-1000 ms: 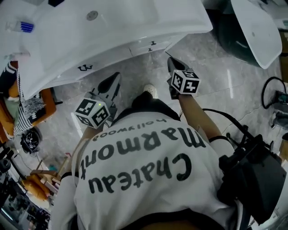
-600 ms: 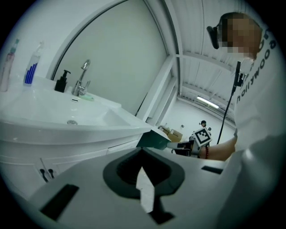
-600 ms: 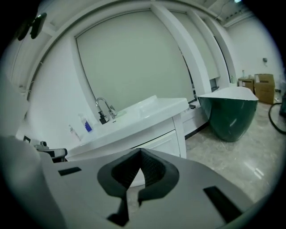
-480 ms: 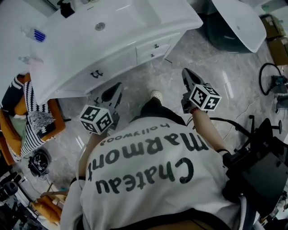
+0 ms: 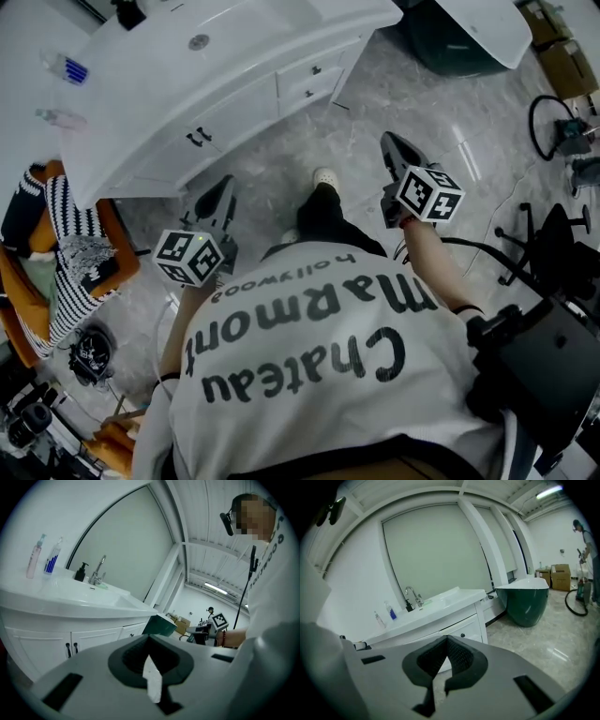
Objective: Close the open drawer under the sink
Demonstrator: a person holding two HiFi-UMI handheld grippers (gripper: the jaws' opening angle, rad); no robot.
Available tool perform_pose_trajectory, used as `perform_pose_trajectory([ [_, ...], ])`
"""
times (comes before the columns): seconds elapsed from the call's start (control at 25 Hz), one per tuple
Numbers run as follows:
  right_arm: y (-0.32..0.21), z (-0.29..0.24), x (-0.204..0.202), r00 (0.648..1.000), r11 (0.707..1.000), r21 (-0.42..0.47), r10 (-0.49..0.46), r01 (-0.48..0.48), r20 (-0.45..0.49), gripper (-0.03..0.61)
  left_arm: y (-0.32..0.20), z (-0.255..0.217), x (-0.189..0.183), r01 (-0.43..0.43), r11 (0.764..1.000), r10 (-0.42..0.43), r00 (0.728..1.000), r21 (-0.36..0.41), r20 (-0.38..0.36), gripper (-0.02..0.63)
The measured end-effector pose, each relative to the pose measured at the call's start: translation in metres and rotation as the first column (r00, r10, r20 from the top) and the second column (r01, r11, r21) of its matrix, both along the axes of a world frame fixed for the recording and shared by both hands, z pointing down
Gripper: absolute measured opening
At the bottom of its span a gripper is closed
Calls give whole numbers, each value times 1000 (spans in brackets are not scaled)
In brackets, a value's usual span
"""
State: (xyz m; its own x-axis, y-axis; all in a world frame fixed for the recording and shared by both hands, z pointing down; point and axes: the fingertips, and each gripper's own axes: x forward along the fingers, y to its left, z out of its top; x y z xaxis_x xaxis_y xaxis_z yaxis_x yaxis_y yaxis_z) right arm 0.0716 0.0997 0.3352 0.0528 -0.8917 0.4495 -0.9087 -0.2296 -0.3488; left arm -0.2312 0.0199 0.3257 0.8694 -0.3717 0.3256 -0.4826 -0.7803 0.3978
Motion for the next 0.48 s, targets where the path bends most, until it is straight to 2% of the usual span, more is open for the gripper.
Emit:
perform_pose_trajectory([
  [0.24, 24, -5, -16, 999, 1000, -6, -4, 4, -42, 9, 10, -1, -8, -11, 1000, 11, 1000, 10, -9, 8],
  [0.48, 29, -7, -12, 998, 1000, 1, -2, 2, -70, 9, 15, 5, -6, -8, 1000, 8, 1000, 17, -1, 9],
])
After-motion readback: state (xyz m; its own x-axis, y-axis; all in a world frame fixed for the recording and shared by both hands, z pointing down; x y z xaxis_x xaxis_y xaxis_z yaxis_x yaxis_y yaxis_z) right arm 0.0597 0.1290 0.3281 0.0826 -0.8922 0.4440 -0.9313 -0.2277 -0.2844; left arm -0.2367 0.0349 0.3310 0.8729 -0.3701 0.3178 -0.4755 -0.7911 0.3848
